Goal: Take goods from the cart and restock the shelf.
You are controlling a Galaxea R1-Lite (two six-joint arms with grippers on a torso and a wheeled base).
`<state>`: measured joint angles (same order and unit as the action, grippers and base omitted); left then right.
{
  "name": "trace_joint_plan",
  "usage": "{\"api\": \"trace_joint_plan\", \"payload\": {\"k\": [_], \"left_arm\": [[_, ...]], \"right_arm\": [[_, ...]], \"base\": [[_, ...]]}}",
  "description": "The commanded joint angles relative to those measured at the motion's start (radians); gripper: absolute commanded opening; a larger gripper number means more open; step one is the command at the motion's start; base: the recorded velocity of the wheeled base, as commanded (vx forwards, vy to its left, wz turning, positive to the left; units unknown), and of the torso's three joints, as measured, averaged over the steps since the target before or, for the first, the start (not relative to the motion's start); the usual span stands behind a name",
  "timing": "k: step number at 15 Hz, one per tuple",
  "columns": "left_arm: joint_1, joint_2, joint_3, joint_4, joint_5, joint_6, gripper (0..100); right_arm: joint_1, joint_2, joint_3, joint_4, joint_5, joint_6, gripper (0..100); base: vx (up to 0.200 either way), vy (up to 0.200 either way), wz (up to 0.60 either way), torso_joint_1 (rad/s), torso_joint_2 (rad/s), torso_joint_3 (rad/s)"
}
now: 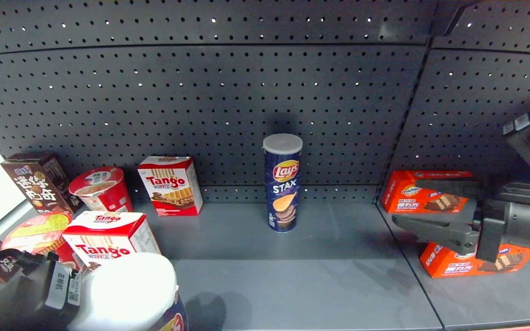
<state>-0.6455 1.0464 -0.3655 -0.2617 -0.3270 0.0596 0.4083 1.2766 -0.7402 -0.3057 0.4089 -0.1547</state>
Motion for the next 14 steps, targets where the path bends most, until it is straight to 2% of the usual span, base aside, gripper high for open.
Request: {"api": "trace_joint_plan", "payload": {"k": [1,4,7,11,14], "left_arm": [[0.0,0.011,-0.006,-0.002,-0.001,0.0,0],[0.001,0.023,-0.013,-0.008,-0.001,0.0,0],[-0.006,0.023,-0.007,-0.021,-0.015,-0.001,0],[0.004,0.032,-0.01,-0.021,-0.024,-0.004,0],[0.009,0.04,-0.013,-0.021,-0.024,-0.006,0]], "right_arm": [[-0.008,0.092,-0.008,-0.047,0.033,-0.002,100],[-0.002,0.175,-0.019,-0.127,0.053,-0.003,100],[-0.002,0.268,-0.051,-0.21,0.18,-0.003,100],[0.001,0.414,-0.143,-0.291,0.284,-0.003,100],[0.007,0.494,-0.217,-0.303,0.341,-0.005,100]], "base": [[0.0,0.0,0.0,0.0,0.0,0.0],[0.0,0.0,0.0,0.0,0.0,0.0],[0.0,0.0,0.0,0.0,0.0,0.0],[0.0,0.0,0.0,0.0,0.0,0.0],[0.0,0.0,0.0,0.0,0.0,0.0]]}}
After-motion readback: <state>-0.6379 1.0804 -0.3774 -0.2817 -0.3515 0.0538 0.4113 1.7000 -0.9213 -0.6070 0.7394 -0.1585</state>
